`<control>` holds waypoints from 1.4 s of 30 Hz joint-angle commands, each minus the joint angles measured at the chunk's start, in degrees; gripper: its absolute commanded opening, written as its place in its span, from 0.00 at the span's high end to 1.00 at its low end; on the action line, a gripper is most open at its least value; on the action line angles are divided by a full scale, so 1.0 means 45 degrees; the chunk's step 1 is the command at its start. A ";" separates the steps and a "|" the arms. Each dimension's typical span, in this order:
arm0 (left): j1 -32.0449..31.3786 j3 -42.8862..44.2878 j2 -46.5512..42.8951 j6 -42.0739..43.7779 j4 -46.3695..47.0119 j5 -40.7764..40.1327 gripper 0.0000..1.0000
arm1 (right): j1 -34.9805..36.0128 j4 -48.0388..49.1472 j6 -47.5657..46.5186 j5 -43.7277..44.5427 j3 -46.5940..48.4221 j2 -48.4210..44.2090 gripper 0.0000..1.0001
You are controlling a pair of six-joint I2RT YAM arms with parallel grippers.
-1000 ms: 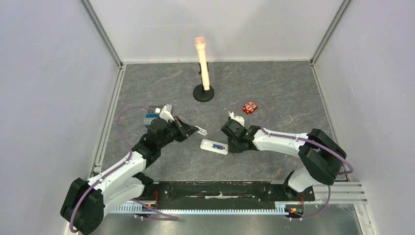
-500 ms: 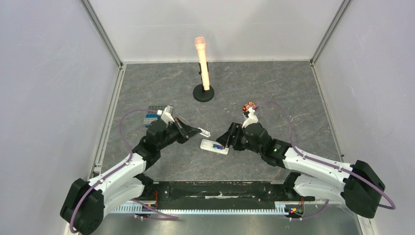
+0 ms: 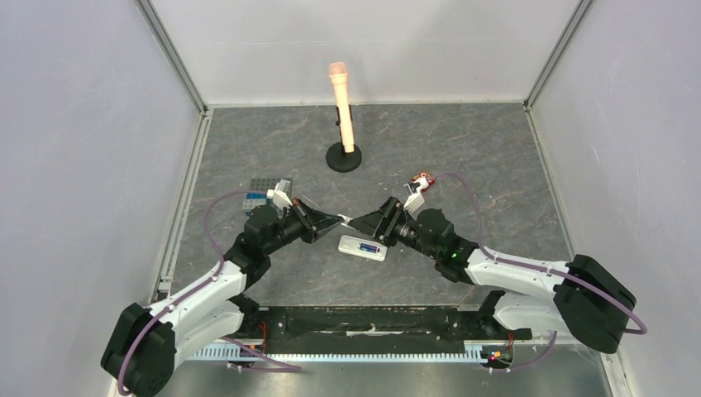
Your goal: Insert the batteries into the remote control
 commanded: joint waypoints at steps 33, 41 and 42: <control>0.0041 -0.0977 -0.0338 -0.1244 0.2197 0.0993 0.66 | -0.0119 0.2826 0.1254 -0.0020 -0.0703 0.1115 1.00; 0.0336 -0.0707 -0.1731 0.0706 -0.2382 -0.1185 0.39 | -0.0162 -0.0304 0.0030 0.0563 -0.1578 -0.0106 1.00; 0.0376 -0.0793 -0.1814 0.0860 -0.2505 -0.1384 0.39 | -0.0157 -0.0461 -0.0069 0.0575 -0.1791 -0.0228 1.00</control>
